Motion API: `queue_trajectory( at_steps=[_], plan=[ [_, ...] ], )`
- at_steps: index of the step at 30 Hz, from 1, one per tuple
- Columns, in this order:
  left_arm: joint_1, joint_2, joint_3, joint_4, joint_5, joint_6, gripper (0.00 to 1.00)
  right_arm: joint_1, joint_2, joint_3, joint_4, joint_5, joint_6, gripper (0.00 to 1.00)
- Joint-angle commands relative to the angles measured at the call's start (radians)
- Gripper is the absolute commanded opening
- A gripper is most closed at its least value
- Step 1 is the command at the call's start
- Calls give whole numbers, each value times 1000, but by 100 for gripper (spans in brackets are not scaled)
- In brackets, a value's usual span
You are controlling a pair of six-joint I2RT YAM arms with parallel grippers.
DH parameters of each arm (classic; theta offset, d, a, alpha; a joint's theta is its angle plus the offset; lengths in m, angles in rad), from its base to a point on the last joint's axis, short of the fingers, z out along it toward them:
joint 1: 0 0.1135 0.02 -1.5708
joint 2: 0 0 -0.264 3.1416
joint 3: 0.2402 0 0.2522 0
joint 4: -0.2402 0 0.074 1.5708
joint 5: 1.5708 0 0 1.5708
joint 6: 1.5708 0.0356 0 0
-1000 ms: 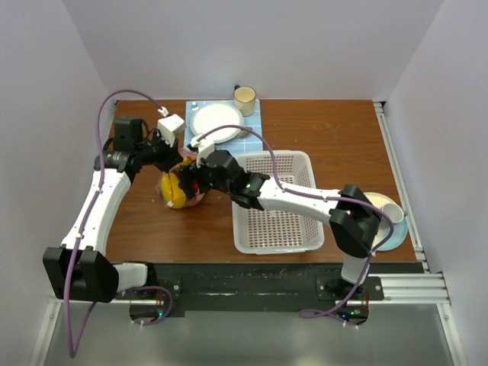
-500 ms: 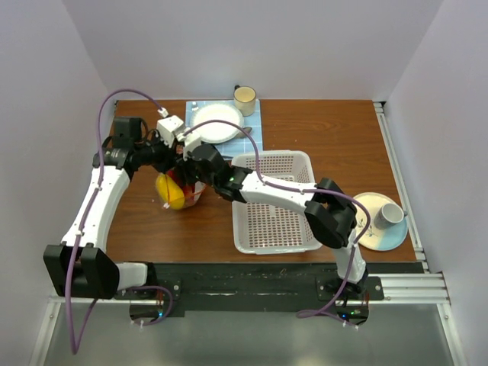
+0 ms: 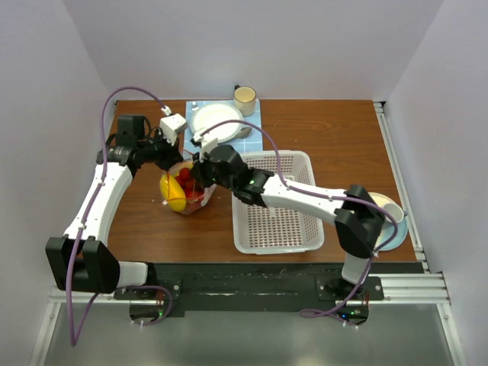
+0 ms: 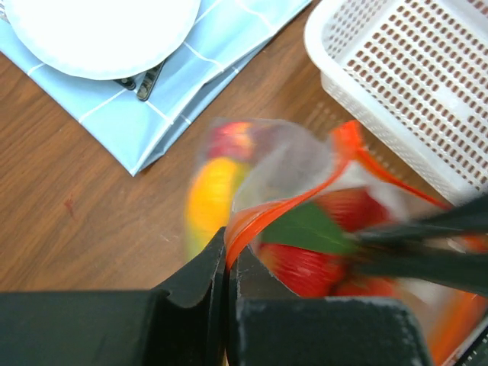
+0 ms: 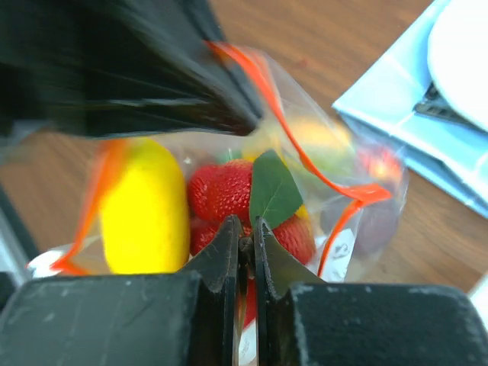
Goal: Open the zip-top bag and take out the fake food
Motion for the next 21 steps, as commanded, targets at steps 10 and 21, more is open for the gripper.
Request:
queue_trajectory(
  at_steps=[10,21],
  plan=[
    [-26,26,-24,88,-52,-24,4,-20,-405,-102,-63,54,-36,0],
    [-26,6,29,39,-80,7,3,-139,-773,-347,-233,406,-59,0]
  ],
)
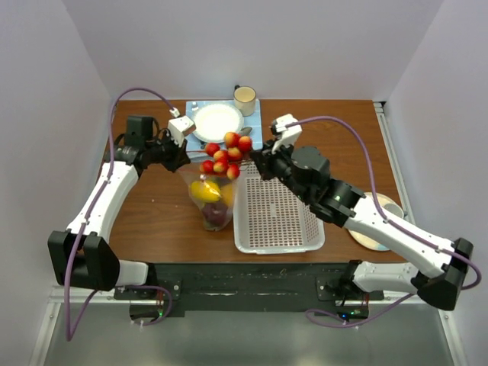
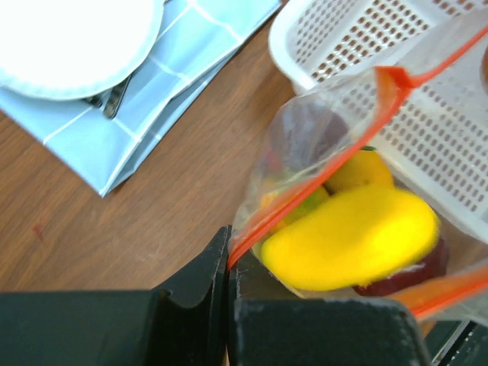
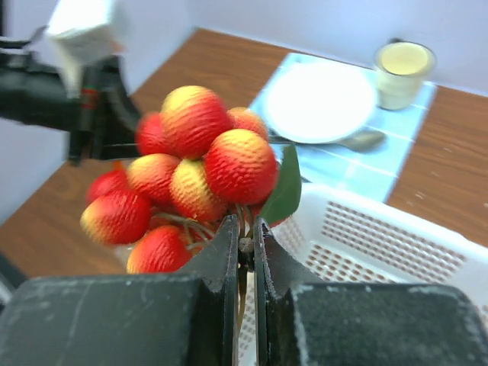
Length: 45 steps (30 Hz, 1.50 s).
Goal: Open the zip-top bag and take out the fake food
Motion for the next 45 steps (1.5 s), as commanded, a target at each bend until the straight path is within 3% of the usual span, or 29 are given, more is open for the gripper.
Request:
queue_trajectory(
  at_steps=[1,13,17,23,27,31,37,45],
  plan=[
    [20,-31,44,2,-58,24,3,-50,-117,-81,-55,226,-20,0],
    [20,-61,35,-18,-67,37,2,-52,-53,-107,-150,354,80,0],
    [20,-70,24,-23,-84,54,2,-52,-118,-95,-132,285,86,0],
    [17,-47,16,-44,-64,64,6,-55,-88,152,-103,163,55,0],
    [3,-48,23,-48,-55,63,9,-56,15,403,-97,37,72,0],
    [-3,-53,47,-61,-41,54,12,-58,137,543,-121,-71,121,0],
    [-3,-82,62,-72,-83,66,10,-58,148,524,-178,38,104,0],
    [0,-105,167,-101,-227,112,4,-88,20,246,-232,167,86,0]
  ],
)
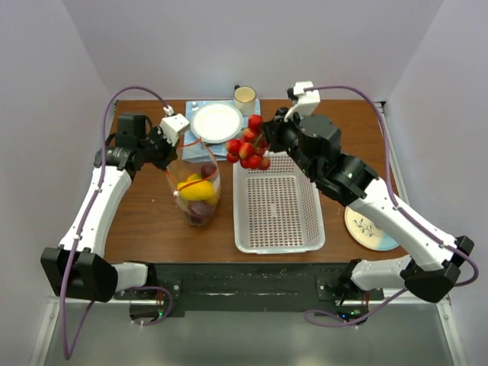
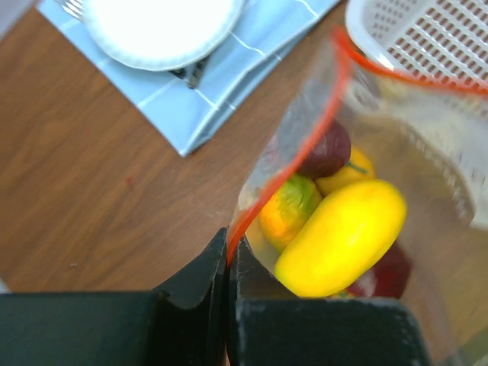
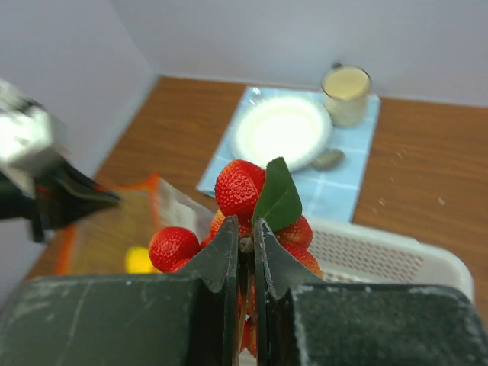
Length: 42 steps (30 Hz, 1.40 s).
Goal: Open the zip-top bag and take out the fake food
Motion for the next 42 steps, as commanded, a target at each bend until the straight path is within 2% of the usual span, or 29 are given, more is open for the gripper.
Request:
queue_trajectory(
  at_steps=[1,5,10,14,17,18,20,22,23,24,25,26,27,28,30,31,33,34,36,37,39,42],
  plan=[
    [1,-32,124,-18,-92,53,3,-10,-82,-114,-5,82,-2,0],
    [2,-55,182,-68,-146,90,2,-11,-73,-255,-12,96,44,0],
    [2,-70,165,-151,-125,111,2,-13,4,-330,-7,106,80,0],
    [2,-85,26,-148,-137,107,2,-30,65,-364,-1,140,82,0],
    [2,-124,-108,-87,-129,81,2,-45,100,-359,-10,162,68,0],
    [2,-134,-134,-78,-114,74,2,-47,108,-352,-18,166,53,8],
    [1,-132,-174,-56,-64,50,2,-45,120,-323,-38,183,41,47],
    [-1,-107,-172,-58,-19,27,12,-45,117,-304,-56,194,30,69],
    [-1,-90,-166,-59,33,19,24,-45,105,-283,-59,197,31,90],
    [-1,-81,-159,-59,58,15,30,-45,96,-270,-58,188,36,98],
    [-2,-73,-139,-58,76,2,39,-45,84,-260,-50,162,39,99],
    [-2,-58,-120,-61,105,-2,56,-36,67,-243,-38,130,41,99],
    [-2,-52,-78,-65,113,-7,63,-21,38,-238,-21,105,35,99],
    [-2,-44,-54,-77,121,-8,65,17,22,-235,25,91,22,99],
    [-2,-27,14,-85,128,-13,65,67,-1,-232,73,51,-13,98],
    [-1,-23,35,-97,130,-13,65,117,-2,-238,121,31,-27,86],
    [-1,-9,74,-107,132,-13,65,171,17,-243,166,1,-59,71],
    [-1,-9,78,-110,128,-13,65,217,30,-247,204,-16,-68,49],
    [-1,-7,73,-110,127,-10,64,249,70,-247,232,-21,-84,27],
    [-1,-9,67,-110,128,-10,64,271,118,-235,245,-35,-84,10],
    [-1,-10,49,-110,132,-10,63,285,163,-218,255,-61,-90,0],
    [-1,-24,33,-101,128,-13,63,331,246,-175,298,-85,-125,0]
  ],
)
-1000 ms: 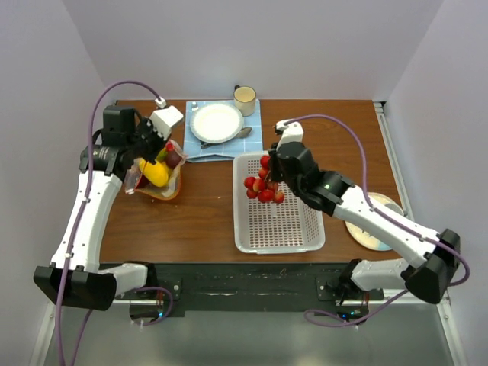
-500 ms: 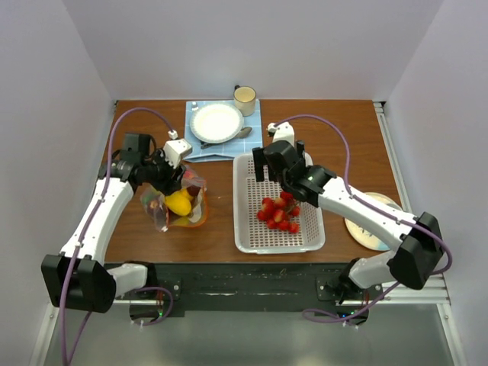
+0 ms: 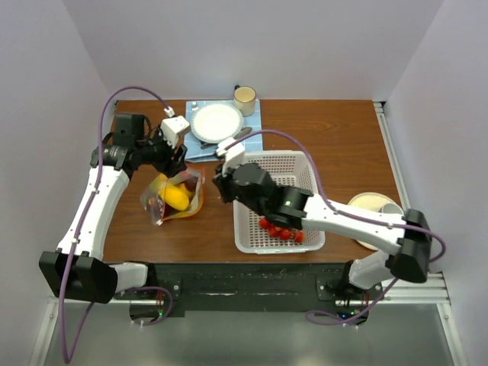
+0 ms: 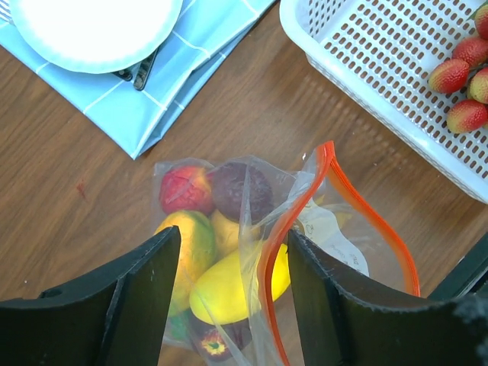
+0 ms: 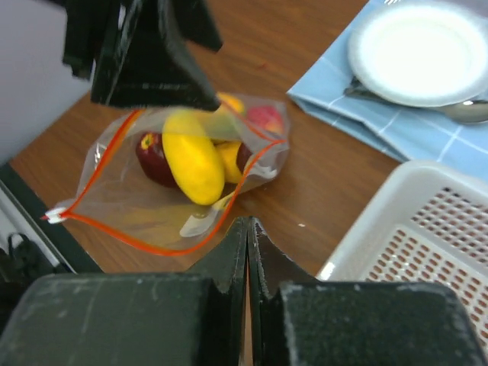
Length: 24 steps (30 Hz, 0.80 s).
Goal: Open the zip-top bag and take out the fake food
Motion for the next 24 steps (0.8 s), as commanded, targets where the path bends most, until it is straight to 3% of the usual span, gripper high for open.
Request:
queue_trajectory(
  at_steps=[1,6,9,11,14,16,24],
  plan=[
    [0,-18,-14,13,21,-21,63,53,104,90,81,-58,-69,4],
    [9,-14,80,4,-35,-21,76,57,256,172,86,-87,-108,24],
    [98,1,187,3,-37,-15,85,61,273,187,95,-124,-100,31],
    [234,29,238,5,19,-8,89,63,274,173,106,-124,-97,32],
    [402,86,257,36,82,7,90,63,302,172,126,-118,-100,34],
    [471,121,178,89,89,21,90,63,332,178,130,-127,-105,44],
    [485,365,-14,62,221,94,80,63,429,158,136,-127,-108,52]
  ],
)
